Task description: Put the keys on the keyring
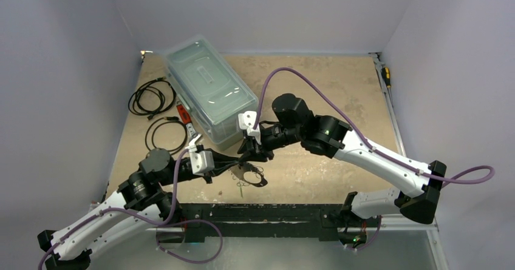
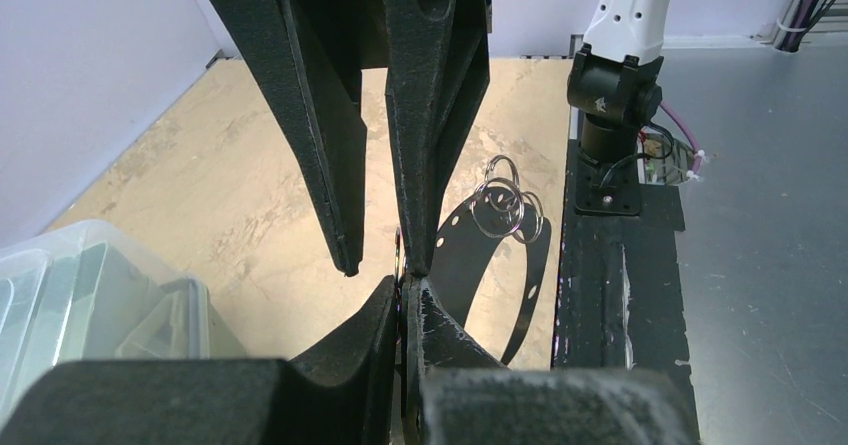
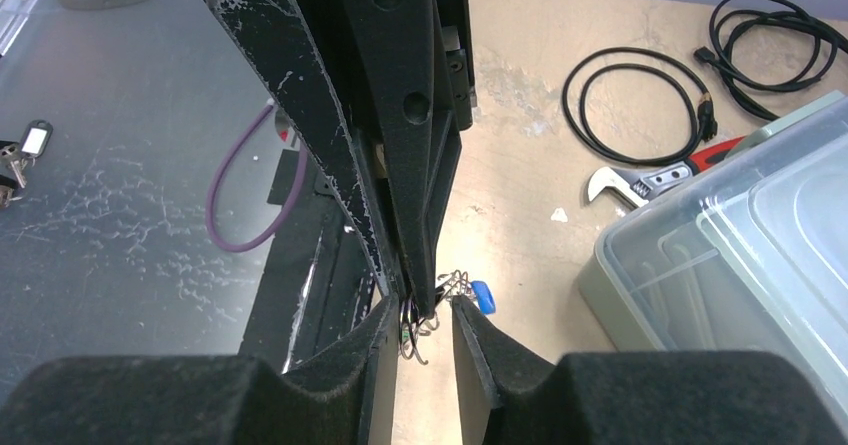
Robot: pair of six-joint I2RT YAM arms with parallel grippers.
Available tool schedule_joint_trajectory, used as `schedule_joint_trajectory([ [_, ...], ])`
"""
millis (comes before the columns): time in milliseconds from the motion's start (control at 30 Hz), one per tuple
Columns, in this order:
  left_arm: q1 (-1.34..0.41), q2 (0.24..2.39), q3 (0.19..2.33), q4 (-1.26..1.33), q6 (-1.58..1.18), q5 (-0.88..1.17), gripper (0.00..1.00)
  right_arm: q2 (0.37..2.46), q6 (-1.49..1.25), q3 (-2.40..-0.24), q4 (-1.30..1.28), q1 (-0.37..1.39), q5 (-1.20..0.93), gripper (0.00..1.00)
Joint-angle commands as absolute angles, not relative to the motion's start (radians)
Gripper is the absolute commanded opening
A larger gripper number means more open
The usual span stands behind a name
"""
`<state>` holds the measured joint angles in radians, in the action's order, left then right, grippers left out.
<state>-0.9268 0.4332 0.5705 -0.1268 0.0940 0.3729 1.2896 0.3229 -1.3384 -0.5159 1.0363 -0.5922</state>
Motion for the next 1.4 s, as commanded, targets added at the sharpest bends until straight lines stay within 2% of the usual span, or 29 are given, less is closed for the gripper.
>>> schedule_joint_trajectory([
  [0,-0.925,0.417,0.619,-0.051,0.092,0.361,0.0,1.3,0.316,-1.336,-0.525,1.043,-0.583,0.3],
  [333,-0.925,0.42,0.618,-0.051,0.092,0.36,0.0,1.305,0.311,-1.327,-0.513,1.043,-0.584,0.23],
  [567,-0.925,0.416,0.618,-0.049,0.094,0.358,0.0,1.321,0.309,-1.327,-0.518,1.043,-0.565,0.0],
  [767,-0.925,0.403,0.612,-0.039,0.095,0.355,0.0,1.299,0.304,-1.292,-0.443,1.043,-0.54,0.0],
  [800,-0.925,0.4,0.609,-0.035,0.092,0.349,0.03,1.295,0.302,-1.285,-0.43,1.043,-0.52,0.0],
  [900,-0.925,0.388,0.607,-0.029,0.088,0.338,0.29,1.265,0.303,-1.252,-0.371,1.043,-0.491,0.0],
  [967,-0.925,0.376,0.605,-0.026,0.087,0.334,0.37,1.236,0.296,-1.22,-0.305,1.043,-0.493,0.0],
  [1067,-0.925,0.35,0.598,-0.017,0.088,0.326,0.4,1.197,0.285,-1.178,-0.225,1.043,-0.485,0.0],
  [1367,-0.925,0.295,0.578,0.026,0.098,0.314,0.37,1.095,0.248,-1.092,-0.063,1.043,-0.549,0.0],
])
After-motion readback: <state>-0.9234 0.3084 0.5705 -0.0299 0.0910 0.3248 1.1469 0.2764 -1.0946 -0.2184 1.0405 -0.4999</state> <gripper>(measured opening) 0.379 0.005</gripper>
